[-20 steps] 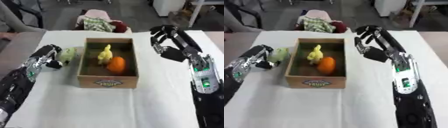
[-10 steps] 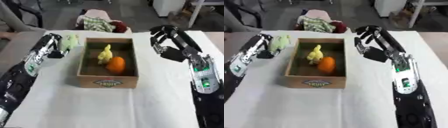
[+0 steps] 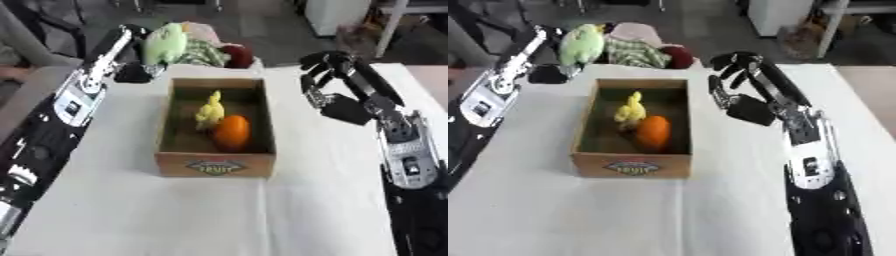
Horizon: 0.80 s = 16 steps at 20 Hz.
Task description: Pick up objects on the table and place them in the box.
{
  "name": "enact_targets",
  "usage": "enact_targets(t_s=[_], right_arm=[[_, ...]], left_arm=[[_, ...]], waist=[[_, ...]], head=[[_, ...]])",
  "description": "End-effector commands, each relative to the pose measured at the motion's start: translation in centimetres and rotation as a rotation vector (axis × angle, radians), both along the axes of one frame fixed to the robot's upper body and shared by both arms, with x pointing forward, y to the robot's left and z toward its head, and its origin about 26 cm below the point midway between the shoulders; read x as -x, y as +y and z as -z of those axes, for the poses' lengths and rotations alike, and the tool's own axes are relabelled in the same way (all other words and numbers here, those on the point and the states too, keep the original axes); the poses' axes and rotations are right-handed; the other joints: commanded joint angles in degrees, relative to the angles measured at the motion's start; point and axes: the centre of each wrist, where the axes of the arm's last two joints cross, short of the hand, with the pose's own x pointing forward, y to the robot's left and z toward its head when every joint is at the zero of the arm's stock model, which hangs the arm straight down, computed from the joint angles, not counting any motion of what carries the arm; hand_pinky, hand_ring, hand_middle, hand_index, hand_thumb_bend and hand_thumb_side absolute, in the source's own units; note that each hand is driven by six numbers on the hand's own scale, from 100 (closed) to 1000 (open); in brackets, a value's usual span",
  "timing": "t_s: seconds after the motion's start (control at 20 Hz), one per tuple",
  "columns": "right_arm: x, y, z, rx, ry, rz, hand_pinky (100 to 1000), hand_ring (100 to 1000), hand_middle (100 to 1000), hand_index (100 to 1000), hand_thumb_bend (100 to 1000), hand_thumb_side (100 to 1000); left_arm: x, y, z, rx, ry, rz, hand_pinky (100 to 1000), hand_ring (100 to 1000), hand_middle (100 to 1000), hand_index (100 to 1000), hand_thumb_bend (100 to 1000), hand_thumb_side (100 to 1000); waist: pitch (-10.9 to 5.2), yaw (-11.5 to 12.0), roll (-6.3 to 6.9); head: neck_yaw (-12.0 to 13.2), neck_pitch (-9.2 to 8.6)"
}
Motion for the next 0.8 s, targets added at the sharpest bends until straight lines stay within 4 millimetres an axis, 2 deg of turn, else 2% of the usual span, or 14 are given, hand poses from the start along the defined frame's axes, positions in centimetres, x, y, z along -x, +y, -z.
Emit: enact_targets(t_s=[0.05,0.15,0.25,0.35,0.4,0.45,0.5,0.6,0.7,0.8], right_arm=[[0.1,0.5,-1.0,0.002,-0.031,-0.016,570,691,700,826,100,638],[0.1,0.5,-1.0,0.003,-0.029,-0.016,570,690,699,826,100,640],[0.1,0.4,-1.0,0.003,-0.028,-0.014,570,690,699,826,100,642],[0.1,0.3,-1.0,0.004,-0.028,-0.012,570,690,699,826,100,640],[0.1,0.3,-1.0,0.005,-0.028,-0.011,570,690,699,826,100,641],[0.1,0.2,-1.0,0.005,-0.028,-0.009,570,690,699,826,100,641],[0.1,0.2,-1.0,0.004,-0.028,-0.008,570,690,699,826,100,641],[0.1,0.1,-1.0,0.003,-0.029,-0.005,570,690,699,826,100,642],[0.1,0.0,-1.1,0.004,-0.028,-0.002,570,690,699,826,100,643],[0.0,-0.2,-1.0,0.005,-0.027,0.003,570,690,699,826,100,643]], left_arm=[[-0.4,-1.1,0.0,-0.083,0.031,0.059,734,481,436,570,136,243],[-0.6,-1.4,1.4,-0.116,0.089,0.084,747,509,468,597,178,256],[-0.5,-1.4,2.5,-0.145,0.147,0.119,769,556,525,648,257,274],[-0.4,-1.3,2.9,-0.16,0.183,0.153,799,611,587,705,413,278],[-0.3,-1.1,2.9,-0.158,0.192,0.165,804,620,597,714,447,276],[-0.2,-1.0,2.6,-0.146,0.186,0.177,833,671,651,748,599,303],[-0.1,-0.8,2.2,-0.127,0.175,0.187,845,688,675,762,648,400],[0.2,-0.5,1.3,-0.074,0.146,0.201,876,723,714,780,719,533],[0.6,-0.2,0.4,-0.012,0.112,0.214,902,747,740,789,747,602],[1.4,0.3,-1.0,0.055,0.068,0.229,912,754,750,793,729,616]], waist=[[-1.02,-0.2,0.04],[-1.01,-0.3,0.09],[-0.97,-0.4,0.13],[-0.93,-0.3,0.13],[-0.92,-0.3,0.13],[-0.89,-0.2,0.13],[-0.88,-0.1,0.12],[-0.85,0.2,0.11],[-0.86,0.4,0.12],[-0.92,0.8,0.16]], head=[[0.4,-0.09],[0.3,-0.15],[0.2,-0.16],[0.1,-0.14],[0.1,-0.12],[0.0,-0.14],[-0.1,-0.16],[-0.2,-0.22],[-0.4,-0.23],[-0.7,-0.22]])
